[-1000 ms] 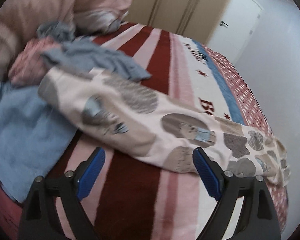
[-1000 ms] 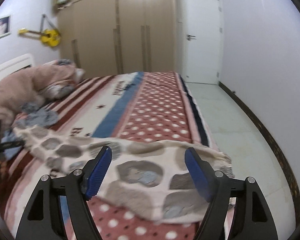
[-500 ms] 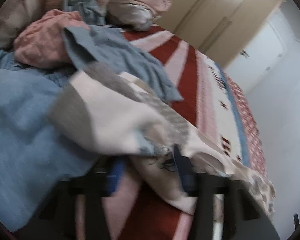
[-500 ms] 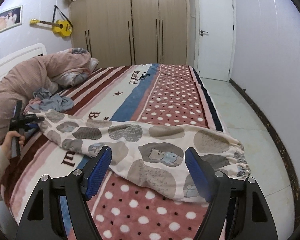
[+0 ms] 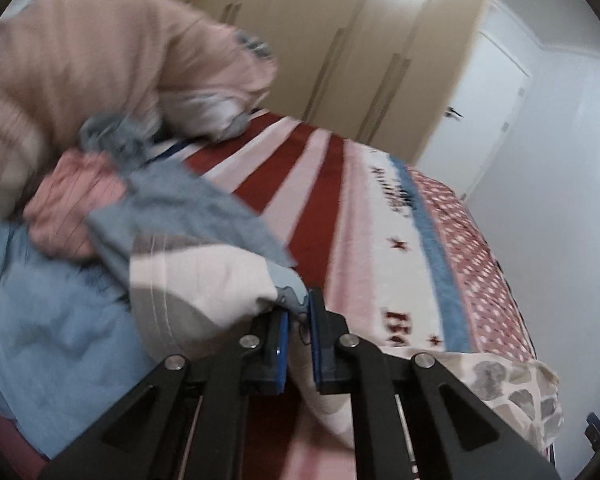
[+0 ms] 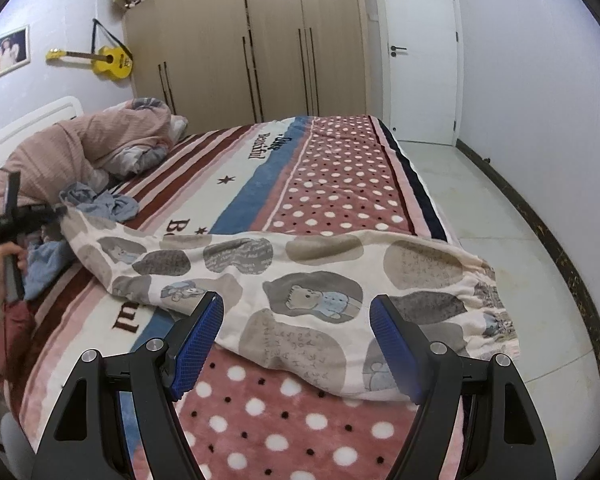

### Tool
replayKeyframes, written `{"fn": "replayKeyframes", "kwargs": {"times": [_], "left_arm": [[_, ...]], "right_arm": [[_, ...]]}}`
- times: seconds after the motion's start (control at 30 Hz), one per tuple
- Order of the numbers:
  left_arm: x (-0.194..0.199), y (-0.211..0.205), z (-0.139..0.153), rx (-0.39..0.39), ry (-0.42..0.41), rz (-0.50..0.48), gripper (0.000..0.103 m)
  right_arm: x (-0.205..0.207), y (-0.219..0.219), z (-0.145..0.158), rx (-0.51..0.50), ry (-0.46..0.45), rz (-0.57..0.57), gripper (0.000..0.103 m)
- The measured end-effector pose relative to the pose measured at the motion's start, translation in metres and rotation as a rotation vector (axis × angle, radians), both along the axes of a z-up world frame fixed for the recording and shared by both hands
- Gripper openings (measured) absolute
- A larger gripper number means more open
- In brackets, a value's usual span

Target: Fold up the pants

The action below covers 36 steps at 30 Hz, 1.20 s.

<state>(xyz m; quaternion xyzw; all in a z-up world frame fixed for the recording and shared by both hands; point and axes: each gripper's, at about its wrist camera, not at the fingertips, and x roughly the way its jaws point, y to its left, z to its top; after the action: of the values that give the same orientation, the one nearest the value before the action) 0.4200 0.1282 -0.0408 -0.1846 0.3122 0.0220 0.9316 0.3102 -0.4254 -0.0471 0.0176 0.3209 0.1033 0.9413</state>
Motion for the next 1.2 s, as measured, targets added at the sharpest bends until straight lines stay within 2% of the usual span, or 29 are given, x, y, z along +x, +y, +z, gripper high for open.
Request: {"fn": "replayKeyframes", "kwargs": {"times": [0.17,0.33,0.53,0.63,0.7,0.8,0.87,0.93,0.97,1.03,1.2], "left_arm": [[0.019,-0.072,0.028,0.06,-0.009,-0.111,0.007],[0.036,-0.164,0.023,0.094,0.012,-0.239,0.007],[0.043,-0.27,-0.018,0.136,0.093,-0.405,0.007],[0.038,-0.303,-0.042,0.172,0.139,-0.475,0.007],[0.035,-0.316,-0.055,0.165,0.175,-0.521,0.007],[0.031,-0.328,-0.065,0.208,0.216,-0.549,0.008],[0.029,-0.327,-0.065,0.225,0.238,-0.572,0.021],[0.021,-0.313,-0.057,0.213,0.206,-0.569,0.055],[0.017,-0.303,-0.05,0.202,0.176,-0.561,0.059],[0.009,-0.279,-0.037,0.183,0.137,-0.544,0.062],[0.001,-0.206,-0.025,0.18,0.113,-0.448,0.062]], "right_arm": [[-0.01,-0.015,-0.006,0.038,-0.006,0.003,0.072],[-0.024,-0.035,-0.009,0.065,-0.02,0.007,0.072],[-0.037,-0.065,-0.016,0.104,-0.023,-0.003,0.072],[-0.041,-0.078,-0.021,0.109,-0.026,-0.021,0.072],[-0.04,-0.083,-0.026,0.11,-0.019,-0.029,0.072],[-0.036,-0.084,-0.034,0.128,0.01,-0.028,0.072],[-0.031,-0.081,-0.037,0.139,0.027,-0.022,0.072],[-0.027,-0.074,-0.038,0.141,0.037,-0.014,0.072],[-0.024,-0.069,-0.038,0.14,0.04,-0.006,0.072],[-0.017,-0.057,-0.037,0.141,0.051,0.014,0.072],[0.014,-0.016,-0.038,0.186,0.093,0.067,0.075]]}}
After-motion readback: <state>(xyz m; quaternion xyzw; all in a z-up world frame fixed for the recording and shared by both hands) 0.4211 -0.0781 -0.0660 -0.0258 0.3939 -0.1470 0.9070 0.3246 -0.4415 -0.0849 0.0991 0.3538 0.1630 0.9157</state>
